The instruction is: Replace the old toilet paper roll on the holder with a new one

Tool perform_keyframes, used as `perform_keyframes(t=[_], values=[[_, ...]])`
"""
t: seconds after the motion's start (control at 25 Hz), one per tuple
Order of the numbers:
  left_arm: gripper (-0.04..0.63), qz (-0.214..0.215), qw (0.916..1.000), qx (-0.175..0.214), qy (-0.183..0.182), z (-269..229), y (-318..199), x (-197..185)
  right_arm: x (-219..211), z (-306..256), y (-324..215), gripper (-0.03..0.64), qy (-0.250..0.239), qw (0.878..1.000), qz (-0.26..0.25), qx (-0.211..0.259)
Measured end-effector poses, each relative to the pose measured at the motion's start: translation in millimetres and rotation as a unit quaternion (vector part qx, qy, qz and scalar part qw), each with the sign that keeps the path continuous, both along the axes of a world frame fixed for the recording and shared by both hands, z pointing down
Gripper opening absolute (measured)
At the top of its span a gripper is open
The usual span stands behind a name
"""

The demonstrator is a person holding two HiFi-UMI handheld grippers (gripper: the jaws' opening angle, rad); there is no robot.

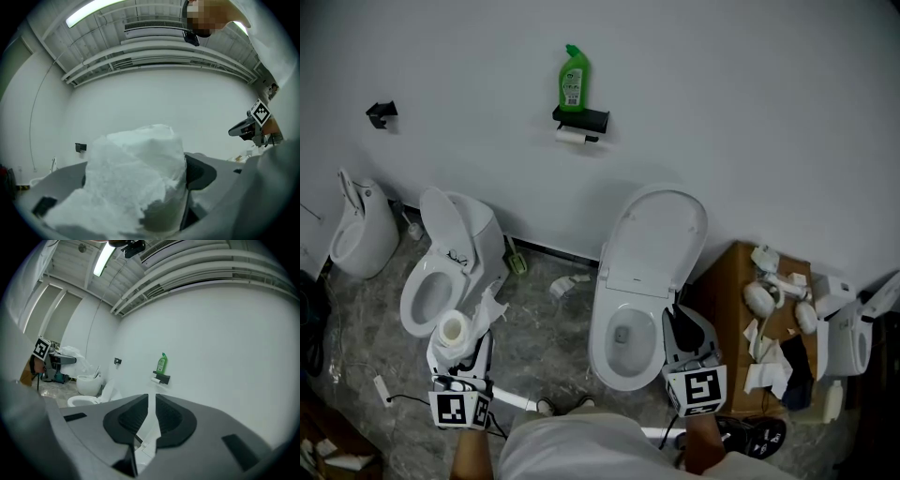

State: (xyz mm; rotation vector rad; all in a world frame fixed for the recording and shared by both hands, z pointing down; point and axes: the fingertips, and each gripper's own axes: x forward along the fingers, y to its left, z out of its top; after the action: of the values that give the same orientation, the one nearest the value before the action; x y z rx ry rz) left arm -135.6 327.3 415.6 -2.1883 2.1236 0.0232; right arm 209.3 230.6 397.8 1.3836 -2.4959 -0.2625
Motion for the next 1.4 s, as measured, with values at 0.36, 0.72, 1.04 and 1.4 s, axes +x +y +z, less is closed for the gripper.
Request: perform_keyframes(t=[0.36, 0.72, 1.04, 1.4], values=[[0.356, -0.011, 0.9998, 0.013, 0.014, -10, -14, 8, 6, -2, -30, 0.241, 0.014, 1.000, -0.008, 0.006], [0.356, -0.028, 0.9991, 0.013, 0.028, -7, -27, 8, 17, 11, -54, 0.312, 0.038, 0.999, -0.008, 0.001], [0.356, -0.028, 0.9987, 0.010, 0.042, 6, -69, -15, -16, 26, -96, 0.327, 0.085, 0.996, -0.017, 0.003], [0.356, -0.001, 0.9955, 0.032, 0.089, 20, -199, -88, -109, 25, -209, 0.327, 0.144, 0.989, -0.012, 0.013]])
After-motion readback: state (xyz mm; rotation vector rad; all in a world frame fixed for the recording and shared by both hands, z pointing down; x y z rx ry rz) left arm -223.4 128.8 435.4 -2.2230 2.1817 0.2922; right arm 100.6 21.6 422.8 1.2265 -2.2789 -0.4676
